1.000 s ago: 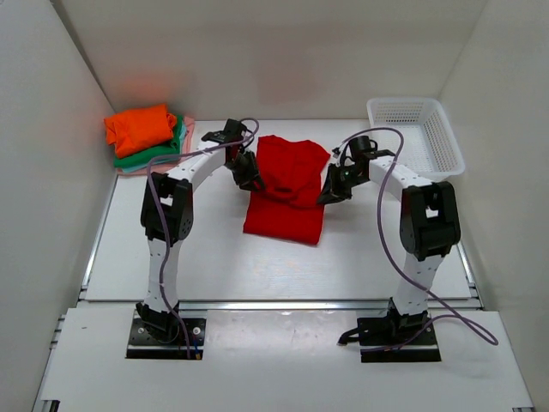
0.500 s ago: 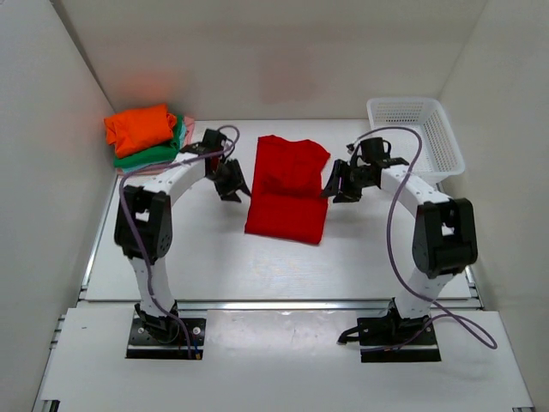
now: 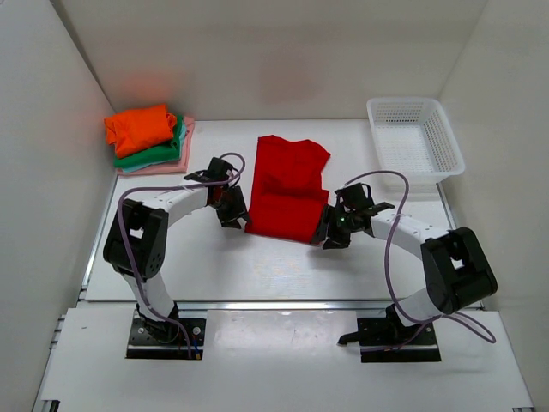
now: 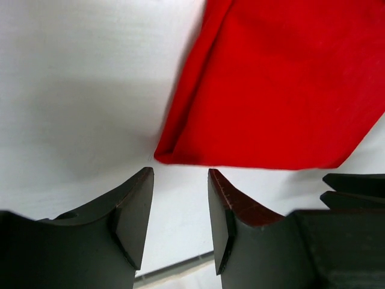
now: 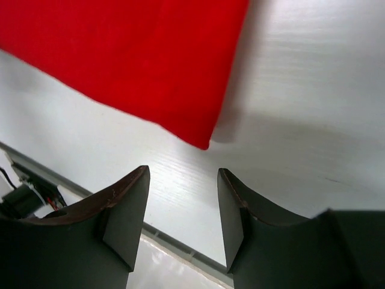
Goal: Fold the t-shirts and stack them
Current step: Fold the folded rectangular tshirt in 1/3 of the way
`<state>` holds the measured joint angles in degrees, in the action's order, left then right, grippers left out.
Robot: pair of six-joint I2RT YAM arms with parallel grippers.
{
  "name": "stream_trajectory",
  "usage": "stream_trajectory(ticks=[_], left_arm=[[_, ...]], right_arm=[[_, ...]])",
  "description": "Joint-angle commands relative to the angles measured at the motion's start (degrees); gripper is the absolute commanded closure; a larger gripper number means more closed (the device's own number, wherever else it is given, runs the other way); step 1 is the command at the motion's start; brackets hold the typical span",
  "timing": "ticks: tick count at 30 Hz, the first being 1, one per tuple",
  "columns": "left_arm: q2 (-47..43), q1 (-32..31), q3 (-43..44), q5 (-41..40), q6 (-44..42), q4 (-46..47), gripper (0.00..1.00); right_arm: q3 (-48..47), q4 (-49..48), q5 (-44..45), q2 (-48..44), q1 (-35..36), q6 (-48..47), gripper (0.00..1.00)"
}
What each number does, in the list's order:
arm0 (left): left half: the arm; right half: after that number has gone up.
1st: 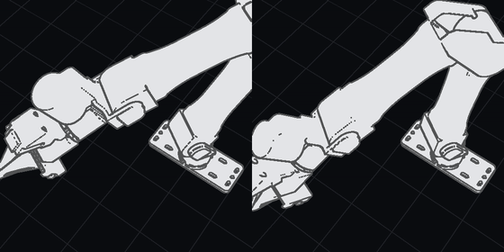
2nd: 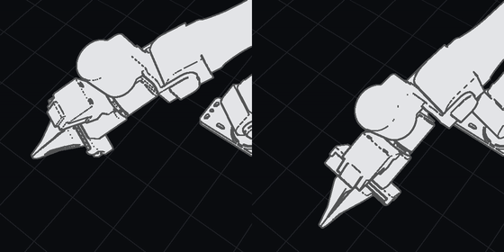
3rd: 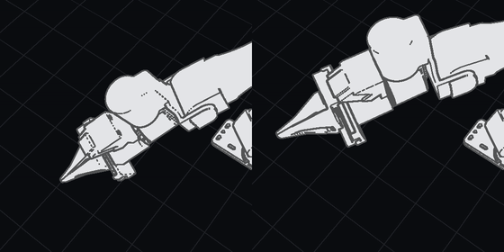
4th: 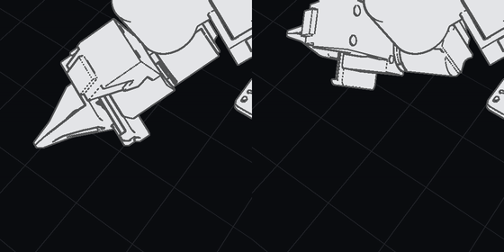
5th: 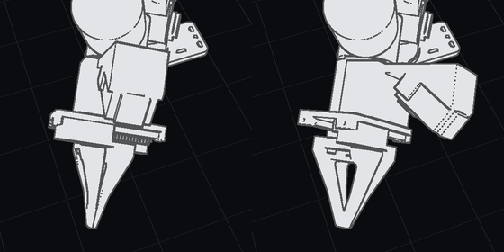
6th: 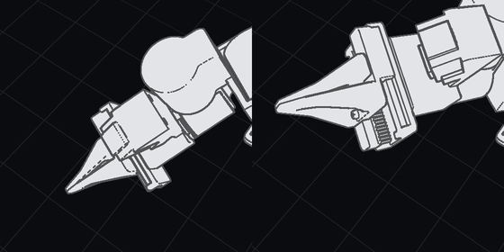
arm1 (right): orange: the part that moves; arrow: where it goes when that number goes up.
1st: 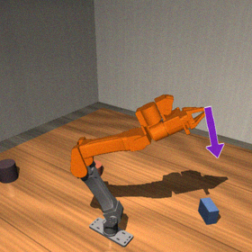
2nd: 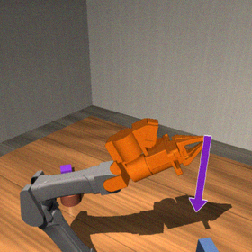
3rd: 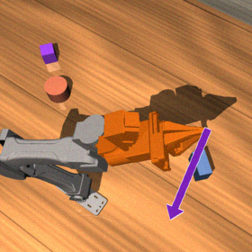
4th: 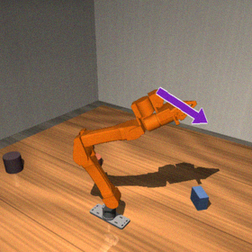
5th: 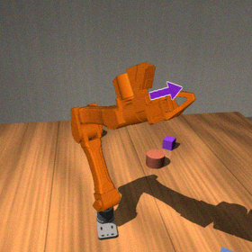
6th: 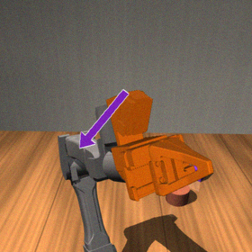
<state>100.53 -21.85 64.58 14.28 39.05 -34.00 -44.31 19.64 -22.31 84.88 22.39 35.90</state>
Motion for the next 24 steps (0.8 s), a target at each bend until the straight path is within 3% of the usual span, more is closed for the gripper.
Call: stream_trajectory(ticks=[1, 5, 7, 9, 10, 14, 24], left_arm=[[0.28, 1.01, 1.33, -0.13, 1.56, 4.46, 0.49], [2.02, 3.91, 6.25, 0.84, 0.07, 5.69, 0.44], [3.97, 5.23, 9.41, 3.72, -0.72, 9.72, 0.51], [6.07, 5.41, 10.04, 6.09, -1.86, 15.24, 0.68], [6.6, 5.5, 9.52, 6.28, -2.13, 19.98, 0.7], [7.13, 5.41, 5.48, 5.93, -3.62, 36.5, 0.66], [12.4, 3.21, 6.62, 7.6, -7.15, 41.91, 0.63]], right_arm=[[-0.25, -5.66, 3.75, -2.7, -1.38, 0.77, 0.54], [-0.25, -10.21, 0.35, -1.92, -8.66, -3.81, 0.54], [-0.85, -13.65, -3.08, 0.01, -12.53, -6.62, 0.55], [-2.09, -16.46, -3.88, 2.38, -13.68, -9.52, 0.56], [-2.79, -16.74, -4.58, 4.05, -14.39, -11.19, 0.57], [-5.69, -19.11, -5.73, 9.59, -15.45, -14.8, 0.57], [-14.65, -24.66, -8.01, 19.7, -17.12, -15.33, 0.55]])
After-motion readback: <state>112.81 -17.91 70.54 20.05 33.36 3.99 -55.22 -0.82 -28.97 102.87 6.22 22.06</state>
